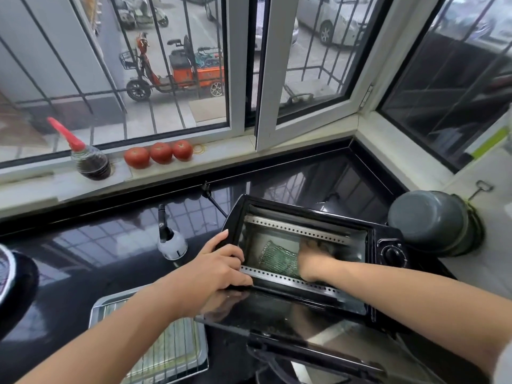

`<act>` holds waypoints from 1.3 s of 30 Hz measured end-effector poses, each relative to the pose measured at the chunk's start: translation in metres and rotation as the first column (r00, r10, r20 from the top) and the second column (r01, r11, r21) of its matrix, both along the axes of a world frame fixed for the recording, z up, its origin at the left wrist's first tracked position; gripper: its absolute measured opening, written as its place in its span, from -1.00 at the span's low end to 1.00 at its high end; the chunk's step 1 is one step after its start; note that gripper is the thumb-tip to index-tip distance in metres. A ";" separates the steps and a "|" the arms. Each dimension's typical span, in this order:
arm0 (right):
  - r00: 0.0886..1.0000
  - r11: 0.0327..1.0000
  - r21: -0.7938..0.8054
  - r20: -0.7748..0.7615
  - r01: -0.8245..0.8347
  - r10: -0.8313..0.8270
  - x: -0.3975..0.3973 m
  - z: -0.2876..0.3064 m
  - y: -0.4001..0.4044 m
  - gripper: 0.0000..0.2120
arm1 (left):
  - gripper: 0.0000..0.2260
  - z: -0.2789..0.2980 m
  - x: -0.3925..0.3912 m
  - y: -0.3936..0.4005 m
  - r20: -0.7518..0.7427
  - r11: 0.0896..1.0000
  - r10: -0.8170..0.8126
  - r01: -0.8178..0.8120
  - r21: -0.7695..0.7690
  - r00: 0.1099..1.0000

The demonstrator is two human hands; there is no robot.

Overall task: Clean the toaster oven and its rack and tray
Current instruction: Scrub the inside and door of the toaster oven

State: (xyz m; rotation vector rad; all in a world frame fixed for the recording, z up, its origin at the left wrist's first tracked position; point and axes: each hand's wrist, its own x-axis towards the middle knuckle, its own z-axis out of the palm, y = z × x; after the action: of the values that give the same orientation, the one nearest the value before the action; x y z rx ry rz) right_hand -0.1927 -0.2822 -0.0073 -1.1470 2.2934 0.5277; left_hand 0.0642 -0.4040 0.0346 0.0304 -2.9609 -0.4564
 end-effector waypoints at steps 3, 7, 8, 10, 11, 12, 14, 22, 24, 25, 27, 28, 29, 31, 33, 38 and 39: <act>0.981 0.999 0.018 0.188 -0.045 0.041 0.020 0.001 -0.005 -0.67 | -0.73 -0.005 0.001 -0.002 0.074 0.997 0.006 0.001 -0.083 0.997; 0.900 0.998 0.030 0.435 -0.050 0.032 0.019 -0.022 -0.027 -0.50 | -0.72 -0.002 0.004 0.000 0.131 0.996 0.012 0.000 -0.094 0.991; 0.908 0.997 0.040 0.417 -0.073 0.050 0.014 -0.027 -0.029 -0.49 | -0.72 0.000 0.005 0.001 0.143 0.996 0.010 0.002 -0.089 0.990; 0.934 0.999 -0.041 0.356 0.002 0.013 0.001 -0.029 -0.035 -0.51 | -0.73 0.001 0.005 0.000 0.146 0.996 0.009 0.004 -0.085 0.989; 0.946 0.993 -0.106 0.324 0.059 -0.022 -0.004 -0.026 -0.037 -0.48 | -0.74 0.000 0.004 -0.001 0.138 0.996 0.015 -0.003 -0.088 0.990; 0.953 0.988 -0.134 0.302 0.075 -0.031 -0.008 -0.027 -0.038 -0.46 | -0.75 0.000 0.002 -0.001 0.135 0.996 0.018 -0.006 -0.089 0.991; 0.940 1.000 -0.011 0.342 -0.016 0.019 -0.005 -0.025 -0.037 -0.50 | -0.77 -0.002 0.000 -0.001 0.119 0.996 0.032 -0.023 -0.081 0.992; 0.887 0.995 -0.029 0.456 0.092 -0.069 -0.016 -0.017 -0.046 -0.63 | -0.62 0.013 0.003 0.005 0.165 0.998 0.029 -0.019 -0.063 0.986; 0.939 0.996 -0.018 0.336 0.088 -0.077 -0.014 -0.022 -0.043 -0.50 | -0.61 0.016 0.002 0.005 0.157 0.999 0.035 -0.030 -0.037 0.987; 0.953 0.992 0.056 0.277 0.114 -0.125 -0.013 -0.031 -0.037 -0.51 | -0.60 0.017 0.002 0.006 0.158 0.999 0.033 -0.029 -0.024 0.987; 0.975 0.972 0.224 0.221 -0.068 0.017 -0.005 -0.037 -0.023 -0.60 | -0.59 0.019 0.002 0.008 0.156 1.000 0.024 -0.022 -0.018 0.988; 0.970 0.956 0.285 0.242 -0.068 -0.003 -0.002 -0.031 -0.018 -0.63 | -0.59 0.019 0.003 0.008 0.157 1.000 0.018 -0.015 -0.018 0.987; 0.964 0.945 0.318 0.266 -0.080 -0.008 -0.003 -0.027 -0.016 -0.63 | -0.60 0.019 0.003 0.009 0.153 1.000 0.018 -0.015 -0.019 0.988; 0.952 0.943 0.327 0.302 -0.063 -0.041 -0.005 -0.018 -0.023 -0.63 | -0.63 0.019 0.003 0.010 0.139 0.999 0.031 -0.027 -0.028 0.990; 0.930 0.962 0.271 0.353 0.002 -0.101 -0.003 -0.021 -0.032 -0.61 | -0.68 0.017 0.003 0.008 0.145 0.999 0.028 -0.023 -0.037 0.989; 0.911 0.997 0.050 0.407 0.052 -0.068 0.005 -0.015 -0.042 -0.37 | -0.63 0.012 0.003 0.008 0.116 0.999 0.025 -0.021 -0.034 0.993; 0.940 0.999 0.021 0.338 0.043 -0.048 0.004 -0.013 -0.041 -0.42 | -0.64 0.012 0.002 0.007 0.107 0.999 0.024 -0.021 -0.025 0.994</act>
State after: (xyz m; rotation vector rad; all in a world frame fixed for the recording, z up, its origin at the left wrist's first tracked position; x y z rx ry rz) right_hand -0.1887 -0.3230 -0.0198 -1.0814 2.0104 0.2992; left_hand 0.0665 -0.3967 0.0463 0.0881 -3.0679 -0.4294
